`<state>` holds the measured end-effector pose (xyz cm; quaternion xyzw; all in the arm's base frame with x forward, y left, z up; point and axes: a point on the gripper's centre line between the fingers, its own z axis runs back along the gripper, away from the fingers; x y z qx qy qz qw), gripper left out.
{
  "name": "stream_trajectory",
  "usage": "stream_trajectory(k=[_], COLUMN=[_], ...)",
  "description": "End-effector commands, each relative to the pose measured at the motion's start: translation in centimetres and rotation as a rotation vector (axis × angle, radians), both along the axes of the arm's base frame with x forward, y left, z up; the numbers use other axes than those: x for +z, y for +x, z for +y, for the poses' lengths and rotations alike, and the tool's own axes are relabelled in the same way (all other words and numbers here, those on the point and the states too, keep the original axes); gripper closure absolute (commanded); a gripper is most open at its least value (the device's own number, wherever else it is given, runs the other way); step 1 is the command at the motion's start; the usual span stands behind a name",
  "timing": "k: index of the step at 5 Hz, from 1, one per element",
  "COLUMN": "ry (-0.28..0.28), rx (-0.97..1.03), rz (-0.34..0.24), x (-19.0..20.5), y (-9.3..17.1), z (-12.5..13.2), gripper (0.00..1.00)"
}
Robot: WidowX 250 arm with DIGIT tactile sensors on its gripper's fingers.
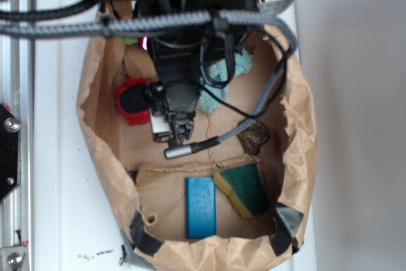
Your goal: Grab the green animal.
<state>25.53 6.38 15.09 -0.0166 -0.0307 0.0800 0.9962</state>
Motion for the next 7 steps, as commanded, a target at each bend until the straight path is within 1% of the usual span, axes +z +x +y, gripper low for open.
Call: stream_trajectory(k=[1,2,3,4,5,6,7], ry=[0.022,0.064,0.048,0.064,0.089,0.096,0.130], rx=[0.027,-0.052,-0.095,-0.120,-0.129,-0.216,-0.303], rz=[-0.054,-0.099,-0.115,-0.110,-0.064,-0.044,-0.077], x=[1.6,-1.1,-2.2,-3.3,-4.3,-4.9,-6.0], y=[0.2,1.5,2.6,3.9,4.6,3.8,3.1], z=[1.2,1.1,1.4,1.6,2.1,2.7,2.9], gripper=[0.00,0.00,0.00,0.00,0.00,0.00,0.00])
